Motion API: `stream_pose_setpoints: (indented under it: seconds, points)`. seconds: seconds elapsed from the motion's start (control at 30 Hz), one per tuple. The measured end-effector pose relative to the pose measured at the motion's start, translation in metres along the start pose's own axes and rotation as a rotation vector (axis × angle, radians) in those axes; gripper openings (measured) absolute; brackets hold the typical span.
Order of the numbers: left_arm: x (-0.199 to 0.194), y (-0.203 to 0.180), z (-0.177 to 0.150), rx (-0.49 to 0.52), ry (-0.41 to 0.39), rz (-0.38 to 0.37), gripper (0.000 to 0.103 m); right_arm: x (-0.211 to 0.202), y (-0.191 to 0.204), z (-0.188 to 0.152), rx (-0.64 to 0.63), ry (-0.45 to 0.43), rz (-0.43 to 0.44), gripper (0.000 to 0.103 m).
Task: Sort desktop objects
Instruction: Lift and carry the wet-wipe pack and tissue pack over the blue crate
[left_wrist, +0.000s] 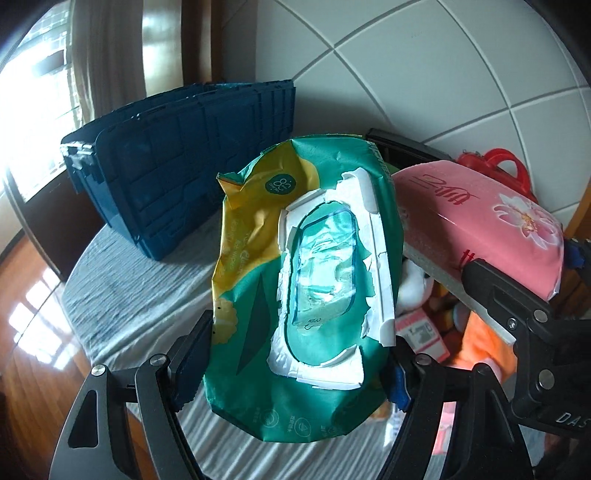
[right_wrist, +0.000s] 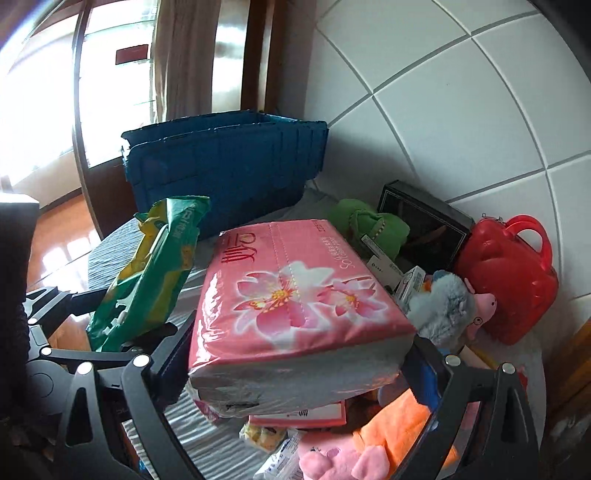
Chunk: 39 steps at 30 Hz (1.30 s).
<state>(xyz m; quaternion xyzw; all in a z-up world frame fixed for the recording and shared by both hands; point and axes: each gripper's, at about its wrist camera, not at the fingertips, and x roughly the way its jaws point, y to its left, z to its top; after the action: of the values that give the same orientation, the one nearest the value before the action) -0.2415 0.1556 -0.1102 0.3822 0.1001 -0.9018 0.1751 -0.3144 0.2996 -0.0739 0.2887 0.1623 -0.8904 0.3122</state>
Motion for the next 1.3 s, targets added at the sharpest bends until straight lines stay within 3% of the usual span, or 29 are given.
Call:
stream_pose_setpoints:
  seconds: [0.27,0.5,0.93,1.13,1.3]
  points:
    - [0.028,0.074,0.055,0.191,-0.014,-0.121,0.078,0.023,0.061,0.047,0.152,-0.013,-0.167,0.096]
    - [0.048,0.103,0.102,0.264,-0.041,-0.210,0.078,0.043,0.100,0.088,0.196,-0.008,-0.257,0.096]
    - [0.077,0.172,0.223,0.259,-0.148,-0.206,0.078,0.091,0.121,0.193,0.252,-0.086,-0.323,0.096]
    - [0.082,0.224,0.284,0.326,-0.216,-0.214,0.078,0.121,0.162,0.261,0.286,-0.150,-0.339,0.096]
    - [0.104,0.287,0.326,0.329,-0.215,-0.188,0.078,0.162,0.210,0.317,0.279,-0.157,-0.334,0.096]
